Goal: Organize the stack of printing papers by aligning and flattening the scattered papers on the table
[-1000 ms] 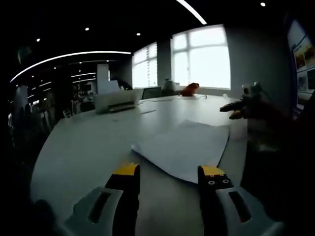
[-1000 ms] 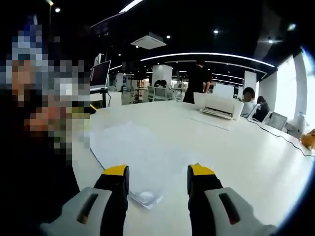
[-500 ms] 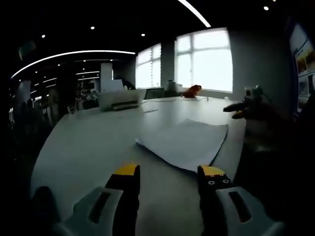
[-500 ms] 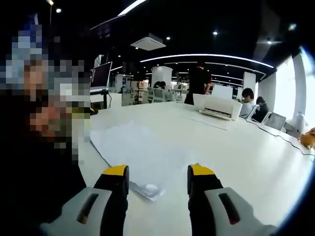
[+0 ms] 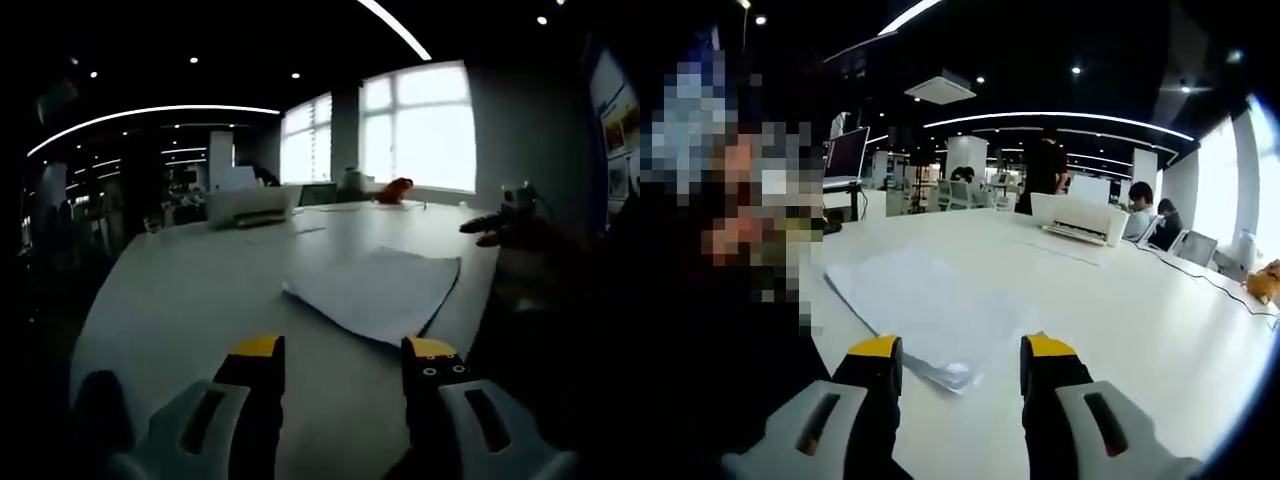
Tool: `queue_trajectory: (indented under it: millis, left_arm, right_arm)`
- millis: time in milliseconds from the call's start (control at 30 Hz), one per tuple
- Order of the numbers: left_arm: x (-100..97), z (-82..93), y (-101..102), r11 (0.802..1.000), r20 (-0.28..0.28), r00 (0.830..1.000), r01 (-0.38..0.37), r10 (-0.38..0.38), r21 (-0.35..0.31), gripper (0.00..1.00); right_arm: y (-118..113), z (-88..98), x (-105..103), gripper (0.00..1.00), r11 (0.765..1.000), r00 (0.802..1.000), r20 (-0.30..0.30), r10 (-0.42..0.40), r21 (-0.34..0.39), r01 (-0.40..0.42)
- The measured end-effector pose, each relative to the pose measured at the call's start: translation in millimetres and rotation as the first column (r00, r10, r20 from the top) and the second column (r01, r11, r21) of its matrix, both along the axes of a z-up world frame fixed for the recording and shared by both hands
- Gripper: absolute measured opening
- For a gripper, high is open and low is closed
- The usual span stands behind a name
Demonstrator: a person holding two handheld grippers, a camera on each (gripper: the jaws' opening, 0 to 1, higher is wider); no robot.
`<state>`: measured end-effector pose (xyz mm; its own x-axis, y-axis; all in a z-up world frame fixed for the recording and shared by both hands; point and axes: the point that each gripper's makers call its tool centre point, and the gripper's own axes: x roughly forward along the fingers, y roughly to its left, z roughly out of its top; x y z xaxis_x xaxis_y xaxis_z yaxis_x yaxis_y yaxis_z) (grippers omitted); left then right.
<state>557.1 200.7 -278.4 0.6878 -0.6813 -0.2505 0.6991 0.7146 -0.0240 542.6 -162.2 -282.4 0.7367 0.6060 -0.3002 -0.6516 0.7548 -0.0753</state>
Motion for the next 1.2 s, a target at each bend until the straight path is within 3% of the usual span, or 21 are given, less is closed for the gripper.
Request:
queue_trajectory:
  millis: [333, 500, 800, 933, 1200]
  left_arm:
    - [-16.8, 10.6, 20, 0.999, 0.003, 1.000, -0.011, 0.011, -0.049, 0.52]
    - [-29.2, 18.2, 24, 0.989, -0.024, 0.999, 0.016, -0.020, -0.146, 0.55]
    - [-43.6, 19.0, 24, 0.993, -0.032, 0.999, 0.017, -0.021, -0.114, 0.60]
    - [-54.4, 13.6, 30, 0.996, -0.055, 0.998, 0.009, -0.014, -0.086, 0.60]
    - [-68.1, 11.2, 42, 0.996, -0.083, 0.996, -0.019, 0.011, -0.090, 0.60]
  right_arm:
    - [-15, -1.7, -7, 0.43, 1.000, 1.000, -0.014, -0.010, 0.000, 0.010]
    - [-22, 0.2, -15, 0.44, 1.000, 1.000, -0.018, -0.020, -0.011, 0.019]
    - [-24, 4.0, -32, 0.46, 1.000, 1.000, -0.024, -0.012, -0.009, 0.012]
    - [-28, 3.4, -38, 0.46, 1.000, 0.999, -0.033, -0.019, 0.000, 0.019]
    - [-27, 4.4, -56, 0.48, 1.000, 0.998, -0.059, -0.013, 0.021, 0.014]
